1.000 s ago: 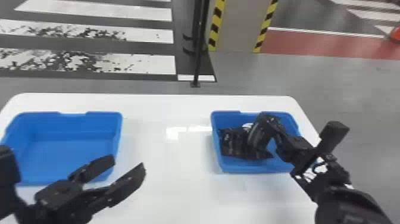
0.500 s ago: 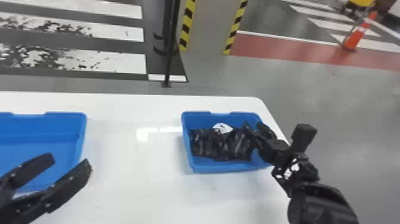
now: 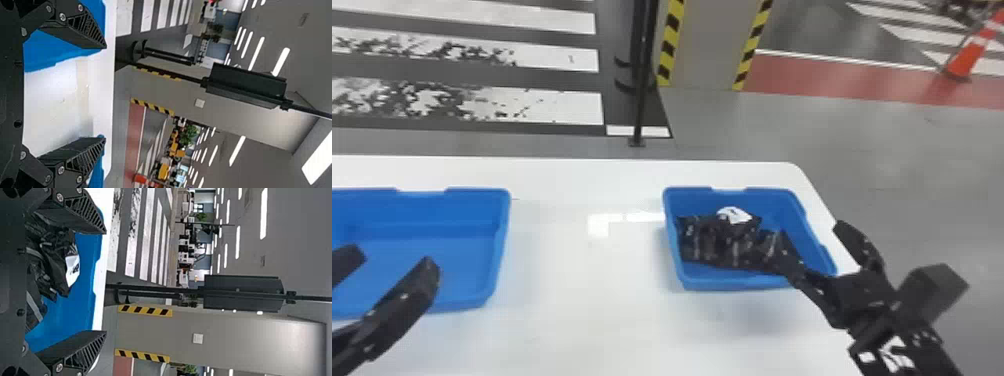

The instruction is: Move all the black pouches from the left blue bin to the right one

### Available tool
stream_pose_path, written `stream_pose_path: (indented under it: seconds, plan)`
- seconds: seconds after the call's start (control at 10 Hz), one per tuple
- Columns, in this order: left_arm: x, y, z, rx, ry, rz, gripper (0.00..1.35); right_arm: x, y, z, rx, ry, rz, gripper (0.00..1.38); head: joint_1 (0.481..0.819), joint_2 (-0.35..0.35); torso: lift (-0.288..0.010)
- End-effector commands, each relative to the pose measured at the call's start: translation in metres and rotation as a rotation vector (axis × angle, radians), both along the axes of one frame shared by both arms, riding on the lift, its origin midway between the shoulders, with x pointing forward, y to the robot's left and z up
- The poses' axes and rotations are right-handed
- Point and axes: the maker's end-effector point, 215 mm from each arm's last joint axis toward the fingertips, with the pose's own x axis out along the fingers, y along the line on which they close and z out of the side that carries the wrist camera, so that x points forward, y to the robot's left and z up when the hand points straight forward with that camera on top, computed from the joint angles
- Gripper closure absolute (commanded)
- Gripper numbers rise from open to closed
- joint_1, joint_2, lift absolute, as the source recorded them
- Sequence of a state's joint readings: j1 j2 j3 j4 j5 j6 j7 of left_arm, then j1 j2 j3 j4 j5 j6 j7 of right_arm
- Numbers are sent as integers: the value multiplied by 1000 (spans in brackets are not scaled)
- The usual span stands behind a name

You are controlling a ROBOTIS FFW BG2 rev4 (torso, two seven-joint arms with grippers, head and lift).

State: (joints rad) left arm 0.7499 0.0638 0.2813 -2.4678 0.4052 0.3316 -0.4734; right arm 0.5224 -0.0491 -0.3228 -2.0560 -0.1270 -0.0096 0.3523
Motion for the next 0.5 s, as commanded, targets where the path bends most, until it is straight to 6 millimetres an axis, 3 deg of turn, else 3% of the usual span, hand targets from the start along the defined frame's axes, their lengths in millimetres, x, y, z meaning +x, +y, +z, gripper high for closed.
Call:
stream_pose_path:
  seconds: [0.0, 0.2, 0.4]
  plan:
    - [-16, 40, -1, 141, -42, 100, 219, -41, 18, 16, -2, -27, 6, 116, 695, -165, -140]
    - [-34, 66, -12, 230, -48, 173, 223, -80, 33, 24, -43, -40, 36, 116, 695, -80, -140]
    - [-34, 77, -9, 251, -69, 212, 223, -89, 42, 18, -35, -25, 51, 116, 695, -7, -140]
